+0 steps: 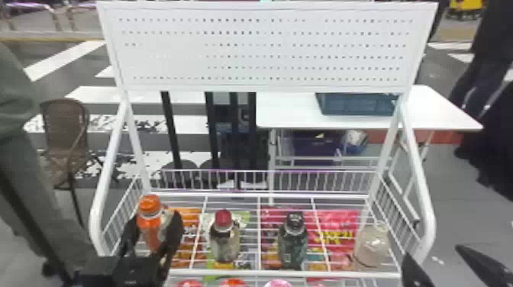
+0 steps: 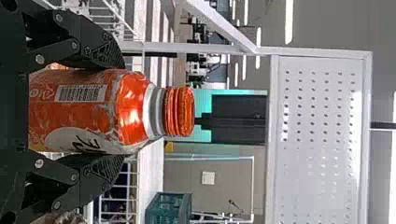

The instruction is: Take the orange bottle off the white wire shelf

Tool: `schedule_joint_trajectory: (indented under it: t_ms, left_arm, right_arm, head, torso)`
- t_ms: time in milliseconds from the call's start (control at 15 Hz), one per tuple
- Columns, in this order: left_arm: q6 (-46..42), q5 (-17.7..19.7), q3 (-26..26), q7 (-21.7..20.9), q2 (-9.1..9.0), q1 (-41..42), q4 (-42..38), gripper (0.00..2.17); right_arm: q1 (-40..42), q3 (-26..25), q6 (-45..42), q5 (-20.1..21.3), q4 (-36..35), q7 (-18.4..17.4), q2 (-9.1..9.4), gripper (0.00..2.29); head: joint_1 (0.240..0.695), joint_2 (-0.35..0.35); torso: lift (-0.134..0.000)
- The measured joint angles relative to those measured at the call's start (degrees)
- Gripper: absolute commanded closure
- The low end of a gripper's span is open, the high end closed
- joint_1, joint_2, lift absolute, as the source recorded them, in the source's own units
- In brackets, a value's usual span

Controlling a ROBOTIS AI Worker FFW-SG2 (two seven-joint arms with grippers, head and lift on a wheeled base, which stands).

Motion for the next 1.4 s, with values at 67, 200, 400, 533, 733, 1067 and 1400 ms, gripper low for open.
schedule_joint_trajectory:
  t_ms: [67, 200, 400, 533, 733, 1067, 1400]
  left_arm:
    - [2.0, -0.52, 0.46, 0.0, 0.24, 1.64, -3.28, 0.54]
    - [6.93, -1.81, 2.13, -0.52, 0.75, 5.75, -10.7, 0.54]
    - [11.34, -3.19, 5.33, -0.32, 0.33, 12.11, -20.41, 0.54]
    - [12.91, -3.74, 6.73, -0.07, 0.04, 15.97, -25.64, 0.54]
    - [14.82, -5.2, 8.42, 0.16, -0.95, 20.53, -30.64, 0.54]
    - [15.0, -6.69, 11.55, -0.7, -2.45, 28.39, -36.98, 0.54]
    - [14.04, -7.72, 11.41, -0.68, -2.65, 30.58, -38.23, 0.54]
  right_arm:
    - [0.05, 0.03, 0.0, 0.0, -0.04, 0.0, -0.02, 0.14]
    - [0.12, 0.11, 0.0, 0.0, -0.14, -0.01, -0.1, 0.14]
    - [0.22, 0.13, 0.0, 0.0, -0.15, 0.02, -0.21, 0.14]
    - [0.22, 0.13, 0.0, -0.1, -0.16, 0.05, -0.32, 0.14]
    - [0.22, 0.16, 0.0, -0.27, -0.16, 0.08, -0.44, 0.14]
    - [0.16, 0.09, 0.09, -0.73, -0.02, 0.17, -0.53, 0.14]
    - [-0.12, 0.13, 0.18, -0.66, 0.2, 0.17, -0.42, 0.14]
  head:
    - [0.499, 0.0]
    - [0.499, 0.0]
    - [0.499, 0.0]
    - [0.499, 0.0]
    - [0.499, 0.0]
    - [0.499, 0.0]
    - [0.499, 0.0]
  torso:
    - [0.0]
    - [0.0]
    - [0.0]
    - [0.0]
    - [0.0]
    - [0.0]
    - [0.0]
